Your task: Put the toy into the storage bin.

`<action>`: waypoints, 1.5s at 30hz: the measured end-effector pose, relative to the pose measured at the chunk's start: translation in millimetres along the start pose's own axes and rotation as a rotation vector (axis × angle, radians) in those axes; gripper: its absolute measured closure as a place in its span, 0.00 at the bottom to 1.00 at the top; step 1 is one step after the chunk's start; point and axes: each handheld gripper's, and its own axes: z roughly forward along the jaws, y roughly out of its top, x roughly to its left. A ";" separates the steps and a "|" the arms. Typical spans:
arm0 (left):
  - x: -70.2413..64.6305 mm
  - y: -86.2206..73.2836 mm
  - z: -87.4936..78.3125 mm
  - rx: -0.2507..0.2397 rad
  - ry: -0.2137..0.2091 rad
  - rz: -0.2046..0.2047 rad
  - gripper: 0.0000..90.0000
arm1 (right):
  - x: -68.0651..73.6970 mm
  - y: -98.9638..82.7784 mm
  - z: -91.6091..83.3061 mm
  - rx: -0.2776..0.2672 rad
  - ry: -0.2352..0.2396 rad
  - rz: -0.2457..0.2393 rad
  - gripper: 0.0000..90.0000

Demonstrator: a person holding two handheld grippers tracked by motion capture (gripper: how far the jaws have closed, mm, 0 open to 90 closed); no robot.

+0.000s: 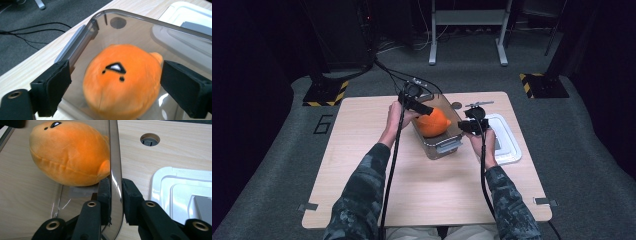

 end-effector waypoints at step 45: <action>-24.8 -250.8 -34.1 -0.007 0.099 -0.095 0.02 | -41.0 0.9 -42.5 -0.062 0.033 0.005 0.16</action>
